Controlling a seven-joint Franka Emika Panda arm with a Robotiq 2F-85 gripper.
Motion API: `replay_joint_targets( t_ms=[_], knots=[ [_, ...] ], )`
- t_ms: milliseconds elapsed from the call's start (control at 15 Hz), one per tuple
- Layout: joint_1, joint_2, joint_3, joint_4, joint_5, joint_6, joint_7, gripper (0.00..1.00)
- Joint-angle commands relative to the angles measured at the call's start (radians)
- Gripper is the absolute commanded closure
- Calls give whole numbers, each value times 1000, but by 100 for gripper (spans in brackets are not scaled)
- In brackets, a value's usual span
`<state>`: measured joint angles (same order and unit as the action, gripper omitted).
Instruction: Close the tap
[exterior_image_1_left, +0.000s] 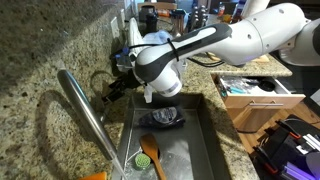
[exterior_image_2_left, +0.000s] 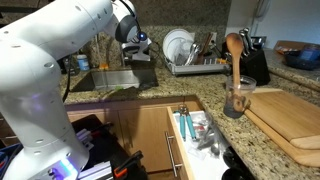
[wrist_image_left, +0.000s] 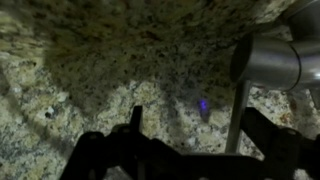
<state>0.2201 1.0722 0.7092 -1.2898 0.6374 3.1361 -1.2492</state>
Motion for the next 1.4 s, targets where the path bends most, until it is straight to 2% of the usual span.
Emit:
replay_joint_targets(
  t_ms=[0, 67, 200, 400, 667, 800, 867, 1133, 1333],
  knots=[
    [-42, 126, 153, 131, -72, 31, -166, 0],
    [-27, 47, 75, 49, -40, 4, -74, 0],
    [-36, 86, 119, 94, -59, 6, -118, 0],
    [-40, 104, 143, 111, -61, 0, -130, 0],
    [-84, 168, 337, 165, -89, -9, -237, 0],
    [-87, 179, 394, 173, -105, 16, -269, 0],
    [-72, 144, 326, 149, -85, 8, -207, 0],
    [-82, 148, 341, 142, -73, 27, -197, 0],
    [-70, 129, 316, 132, -68, 140, -167, 0]
  ],
)
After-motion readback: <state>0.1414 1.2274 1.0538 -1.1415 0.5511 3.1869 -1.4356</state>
